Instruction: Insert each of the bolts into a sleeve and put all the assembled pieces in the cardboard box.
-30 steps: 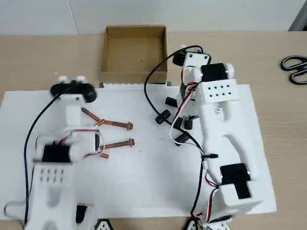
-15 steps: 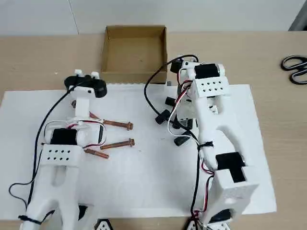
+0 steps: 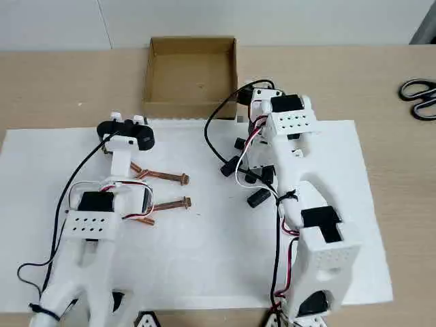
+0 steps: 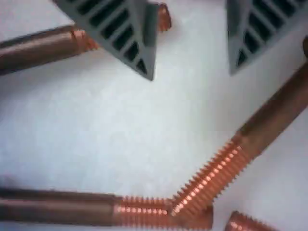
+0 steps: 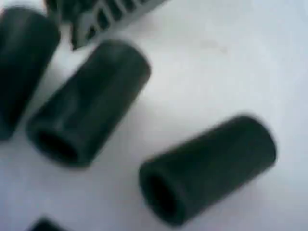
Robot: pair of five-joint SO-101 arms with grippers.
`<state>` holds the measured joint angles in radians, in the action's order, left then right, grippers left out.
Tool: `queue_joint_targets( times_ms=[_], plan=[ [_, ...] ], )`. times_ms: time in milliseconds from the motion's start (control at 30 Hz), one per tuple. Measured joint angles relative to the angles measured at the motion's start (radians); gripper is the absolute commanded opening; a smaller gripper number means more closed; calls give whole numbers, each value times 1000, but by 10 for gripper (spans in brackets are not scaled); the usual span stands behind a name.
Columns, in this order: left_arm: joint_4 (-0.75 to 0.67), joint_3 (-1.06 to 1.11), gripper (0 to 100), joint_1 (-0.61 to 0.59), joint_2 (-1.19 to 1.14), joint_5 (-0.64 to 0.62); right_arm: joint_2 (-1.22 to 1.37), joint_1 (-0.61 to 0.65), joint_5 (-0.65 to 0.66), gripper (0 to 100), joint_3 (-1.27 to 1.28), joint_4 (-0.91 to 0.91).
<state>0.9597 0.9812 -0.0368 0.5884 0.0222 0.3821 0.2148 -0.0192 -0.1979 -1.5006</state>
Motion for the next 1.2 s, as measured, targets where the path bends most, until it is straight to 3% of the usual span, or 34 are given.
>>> queue_joint_targets(
  times_ms=[800,933,1200],
  plan=[
    [0,23,97,0,-3,3,141,-35,0,119,-23,57],
    [0,46,97,0,-3,3,141,-40,0,9,-23,57],
    [0,49,97,0,-3,2,146,-51,2,6,-60,25]
  ],
)
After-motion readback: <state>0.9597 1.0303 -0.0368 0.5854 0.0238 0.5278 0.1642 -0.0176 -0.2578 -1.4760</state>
